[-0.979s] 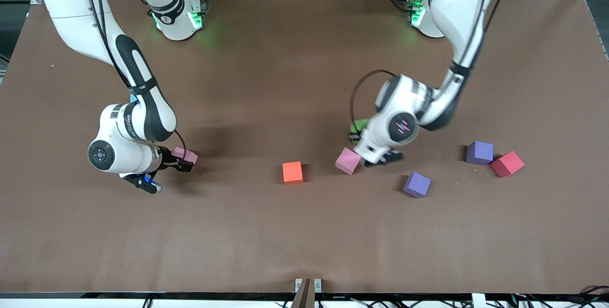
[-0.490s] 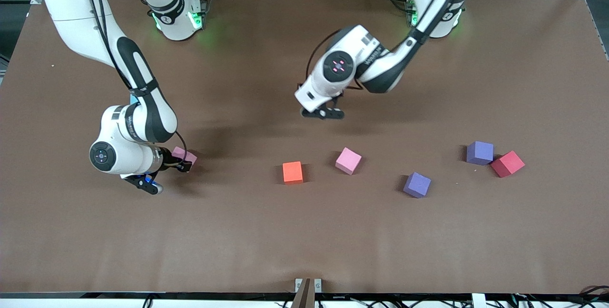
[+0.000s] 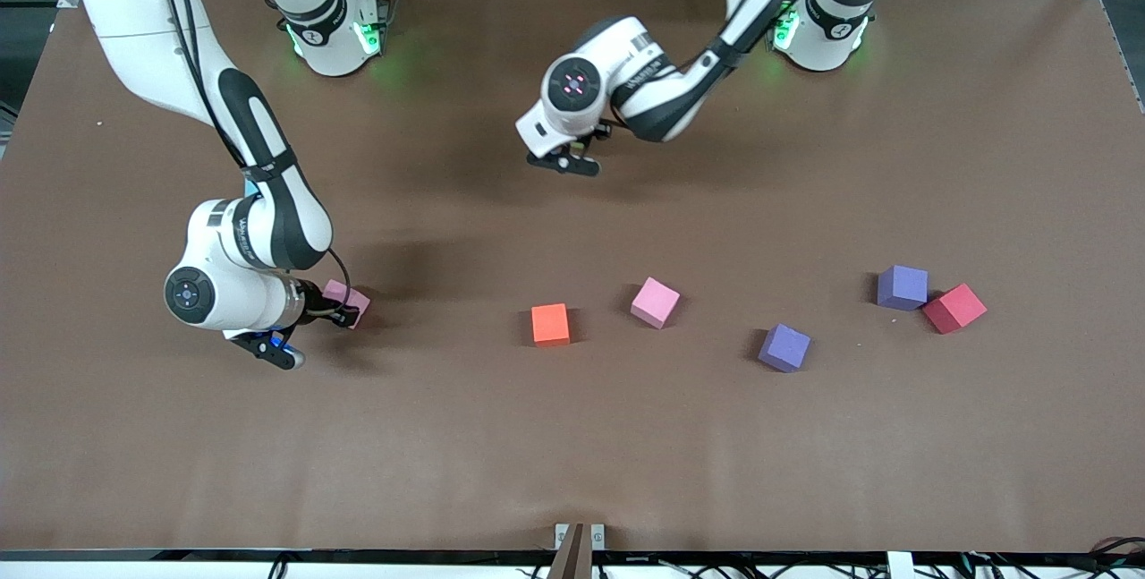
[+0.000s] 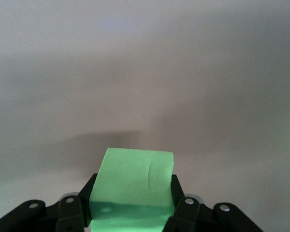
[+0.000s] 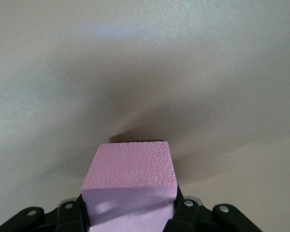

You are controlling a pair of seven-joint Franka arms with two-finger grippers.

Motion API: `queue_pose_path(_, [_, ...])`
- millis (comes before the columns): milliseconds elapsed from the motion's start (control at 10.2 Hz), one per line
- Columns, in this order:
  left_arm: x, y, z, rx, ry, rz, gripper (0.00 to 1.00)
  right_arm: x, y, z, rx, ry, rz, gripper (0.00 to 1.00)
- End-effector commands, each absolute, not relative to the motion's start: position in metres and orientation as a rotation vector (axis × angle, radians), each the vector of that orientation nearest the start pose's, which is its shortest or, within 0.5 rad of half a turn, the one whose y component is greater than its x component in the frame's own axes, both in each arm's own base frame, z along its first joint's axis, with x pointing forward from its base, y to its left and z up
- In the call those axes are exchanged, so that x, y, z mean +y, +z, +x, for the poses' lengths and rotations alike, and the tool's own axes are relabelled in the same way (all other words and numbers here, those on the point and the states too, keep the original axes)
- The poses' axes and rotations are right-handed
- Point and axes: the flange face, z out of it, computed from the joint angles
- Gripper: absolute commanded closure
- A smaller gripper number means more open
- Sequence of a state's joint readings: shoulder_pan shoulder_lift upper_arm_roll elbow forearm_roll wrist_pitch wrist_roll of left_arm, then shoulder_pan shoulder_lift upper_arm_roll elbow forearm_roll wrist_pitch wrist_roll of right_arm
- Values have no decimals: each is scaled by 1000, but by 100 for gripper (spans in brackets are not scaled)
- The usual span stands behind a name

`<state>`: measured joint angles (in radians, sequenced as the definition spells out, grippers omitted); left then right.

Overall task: Arrange blocks into number 1
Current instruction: 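Place the green cube mid-table with the left gripper while the right lifts pink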

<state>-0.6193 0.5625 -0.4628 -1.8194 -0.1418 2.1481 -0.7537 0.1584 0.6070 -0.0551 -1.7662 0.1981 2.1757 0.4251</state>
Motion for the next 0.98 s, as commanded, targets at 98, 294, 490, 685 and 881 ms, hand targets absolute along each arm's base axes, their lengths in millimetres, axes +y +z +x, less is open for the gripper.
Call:
queue_pose_path(98, [-568, 211, 264, 284, 654, -3074, 100, 94, 274, 640, 591, 230, -2961, 39])
queue_pose_path(294, [-567, 200, 261, 168, 673, -3051, 100, 119, 305, 638, 419, 145, -3013, 39])
queue_pose_path(490, [-563, 198, 267, -6, 670, -3034, 100, 136, 319, 637, 276, 92, -3071, 39])
queue_pose_path(685, [-558, 189, 272, -30, 674, -3019, 100, 157, 337, 631, 197, 55, -3071, 39])
queue_pose_path(881, [-552, 176, 277, 25, 633, -3001, 100, 170, 342, 627, 133, 44, -3072, 39])
